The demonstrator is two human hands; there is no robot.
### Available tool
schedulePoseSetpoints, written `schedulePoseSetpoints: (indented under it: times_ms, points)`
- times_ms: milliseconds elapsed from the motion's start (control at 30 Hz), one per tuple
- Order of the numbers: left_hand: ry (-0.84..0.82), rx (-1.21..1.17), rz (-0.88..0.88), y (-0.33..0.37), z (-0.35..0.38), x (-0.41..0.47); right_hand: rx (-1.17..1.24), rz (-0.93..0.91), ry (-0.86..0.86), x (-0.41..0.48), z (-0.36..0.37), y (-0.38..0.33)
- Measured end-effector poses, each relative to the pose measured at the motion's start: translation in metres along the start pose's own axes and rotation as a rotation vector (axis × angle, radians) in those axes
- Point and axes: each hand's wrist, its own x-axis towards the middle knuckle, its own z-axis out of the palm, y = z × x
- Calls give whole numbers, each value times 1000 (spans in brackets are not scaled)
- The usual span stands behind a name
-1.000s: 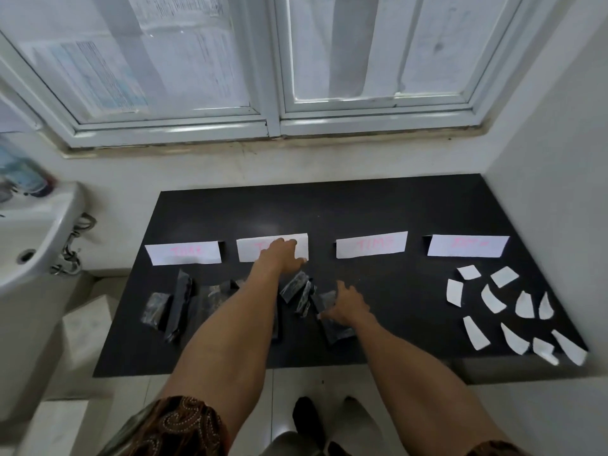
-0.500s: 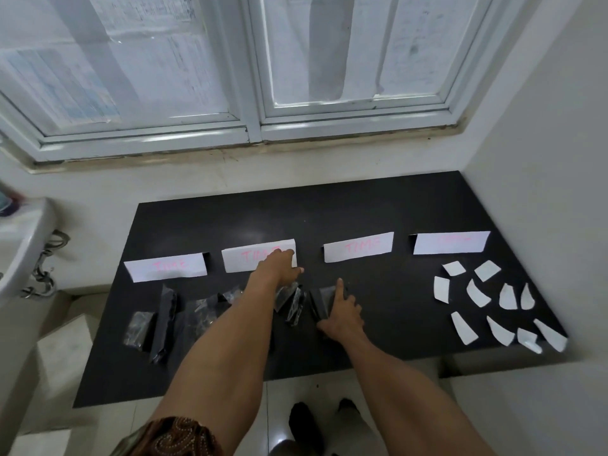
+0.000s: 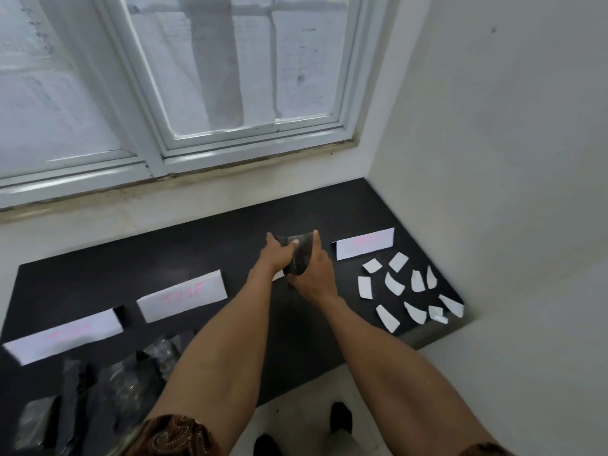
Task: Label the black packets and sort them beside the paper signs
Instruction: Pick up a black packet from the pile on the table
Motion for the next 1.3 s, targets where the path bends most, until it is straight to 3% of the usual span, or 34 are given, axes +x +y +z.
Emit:
schedulePoseSetpoints:
  times_ms: [600, 800, 933, 1033, 1133, 1300]
  points:
    - [-47, -24, 50, 71, 128, 39, 28, 38, 37, 53, -92, 99]
    - [-4, -39, 57, 84, 147, 46, 234, 101, -7, 46, -120, 134]
    - [20, -40, 40, 87, 153, 48, 57, 189, 119, 26, -132, 183]
    - [5, -48, 4, 82, 156, 49, -146, 369, -13, 11, -129, 222]
    - [4, -67, -32, 75, 157, 49, -180, 540, -123, -3, -120, 241]
    - [9, -68, -61, 66, 157, 51, -242, 568, -170, -10, -110, 252]
